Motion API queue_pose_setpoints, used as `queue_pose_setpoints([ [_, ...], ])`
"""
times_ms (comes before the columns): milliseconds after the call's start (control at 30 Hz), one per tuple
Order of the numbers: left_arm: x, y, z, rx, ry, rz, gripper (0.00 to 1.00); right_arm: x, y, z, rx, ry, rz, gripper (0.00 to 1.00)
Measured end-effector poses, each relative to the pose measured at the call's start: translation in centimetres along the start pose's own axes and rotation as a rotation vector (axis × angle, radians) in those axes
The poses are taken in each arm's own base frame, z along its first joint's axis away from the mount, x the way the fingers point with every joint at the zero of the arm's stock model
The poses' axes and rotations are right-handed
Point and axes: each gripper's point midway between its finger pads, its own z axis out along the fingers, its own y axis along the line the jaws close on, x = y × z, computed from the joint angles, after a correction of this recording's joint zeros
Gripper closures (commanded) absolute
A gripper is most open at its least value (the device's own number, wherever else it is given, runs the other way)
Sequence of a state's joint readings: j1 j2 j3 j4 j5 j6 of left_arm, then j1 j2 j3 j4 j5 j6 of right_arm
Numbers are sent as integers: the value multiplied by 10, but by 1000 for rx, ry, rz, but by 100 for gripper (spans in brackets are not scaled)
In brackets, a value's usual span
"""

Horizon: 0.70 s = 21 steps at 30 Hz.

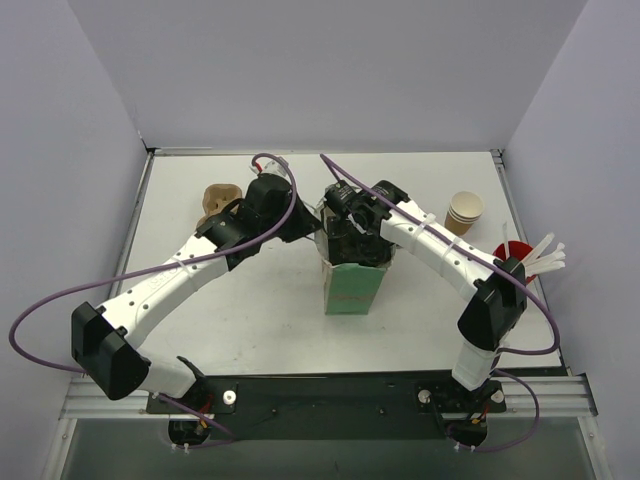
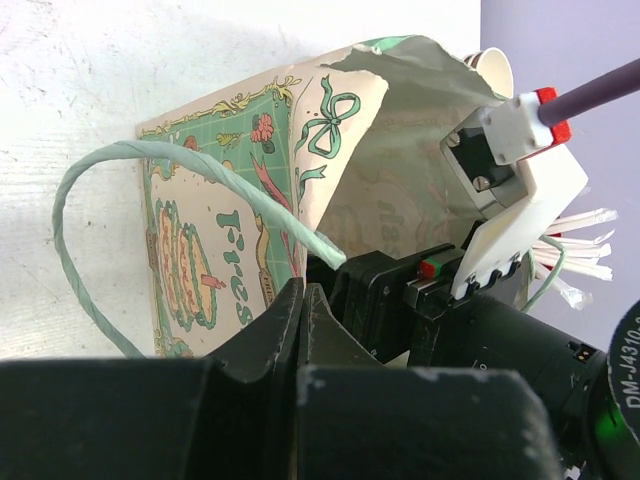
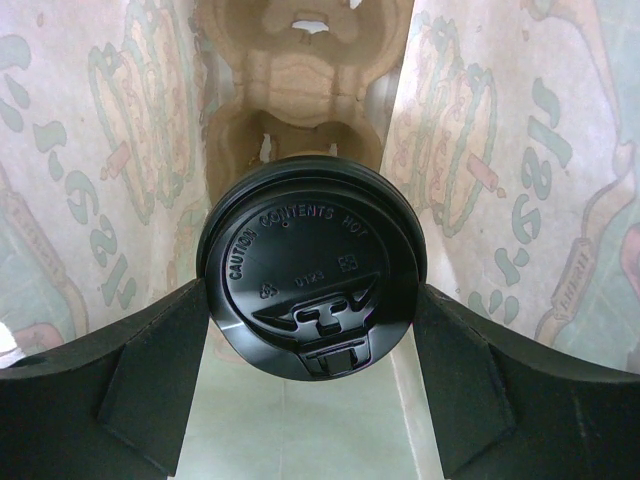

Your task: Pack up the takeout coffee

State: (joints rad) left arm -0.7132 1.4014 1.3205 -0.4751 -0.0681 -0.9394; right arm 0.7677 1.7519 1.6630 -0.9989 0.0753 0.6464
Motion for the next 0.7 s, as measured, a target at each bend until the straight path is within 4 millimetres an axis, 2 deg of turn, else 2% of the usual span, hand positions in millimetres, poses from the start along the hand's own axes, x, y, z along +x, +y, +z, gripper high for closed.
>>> queue_pose_setpoints([
  [267,0,-2,0,1,-8,0,100,6,3,2,-18,28,-11,81],
  [700,1,-2,0,-4,-18,6,100,20,3,18,-13,86,-21,82],
])
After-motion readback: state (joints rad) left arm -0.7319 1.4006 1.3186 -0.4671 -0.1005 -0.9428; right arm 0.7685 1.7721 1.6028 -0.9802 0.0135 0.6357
